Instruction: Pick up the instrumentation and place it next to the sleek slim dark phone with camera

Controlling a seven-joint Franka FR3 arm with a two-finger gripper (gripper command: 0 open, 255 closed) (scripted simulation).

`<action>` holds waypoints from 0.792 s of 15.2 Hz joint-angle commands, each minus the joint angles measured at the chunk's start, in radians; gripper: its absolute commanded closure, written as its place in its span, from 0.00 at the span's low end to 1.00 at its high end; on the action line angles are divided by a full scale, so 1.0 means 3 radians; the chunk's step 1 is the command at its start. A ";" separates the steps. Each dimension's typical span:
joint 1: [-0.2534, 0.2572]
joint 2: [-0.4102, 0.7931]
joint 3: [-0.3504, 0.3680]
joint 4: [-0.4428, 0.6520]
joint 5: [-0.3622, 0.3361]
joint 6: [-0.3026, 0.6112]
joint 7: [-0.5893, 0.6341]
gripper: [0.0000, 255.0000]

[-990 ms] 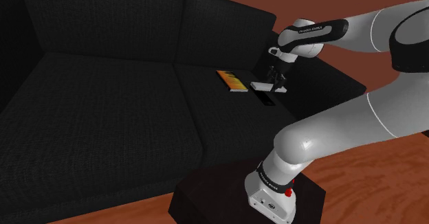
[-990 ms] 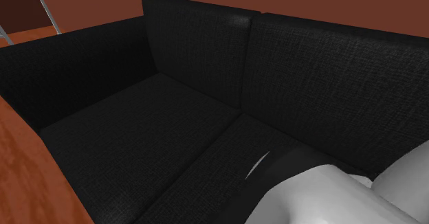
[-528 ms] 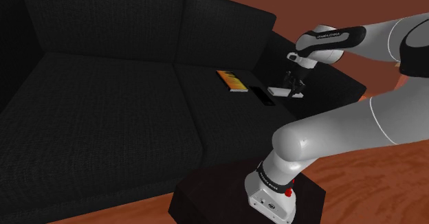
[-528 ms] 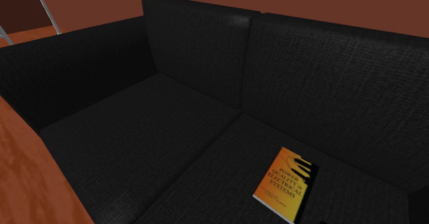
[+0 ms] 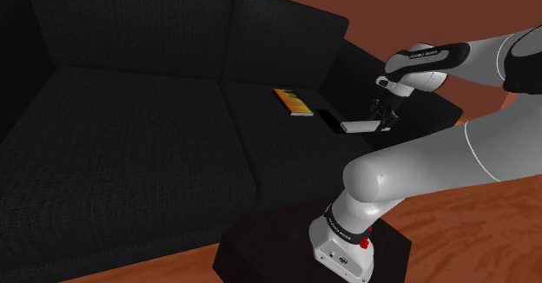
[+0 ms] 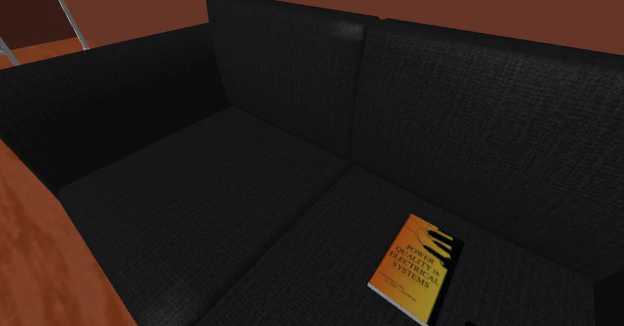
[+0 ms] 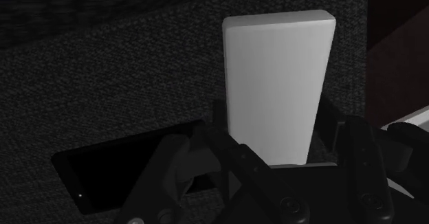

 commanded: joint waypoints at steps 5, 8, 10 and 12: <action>0.0036 0.0172 -0.0154 -0.0144 -0.0005 0.0322 -0.0032 1.00; 0.0072 0.0273 -0.0236 -0.0213 0.0009 0.0489 -0.0055 1.00; 0.0102 0.0348 -0.0295 -0.0257 0.0026 0.0604 -0.0075 1.00; 0.0124 0.0401 -0.0335 -0.0284 0.0041 0.0680 -0.0091 1.00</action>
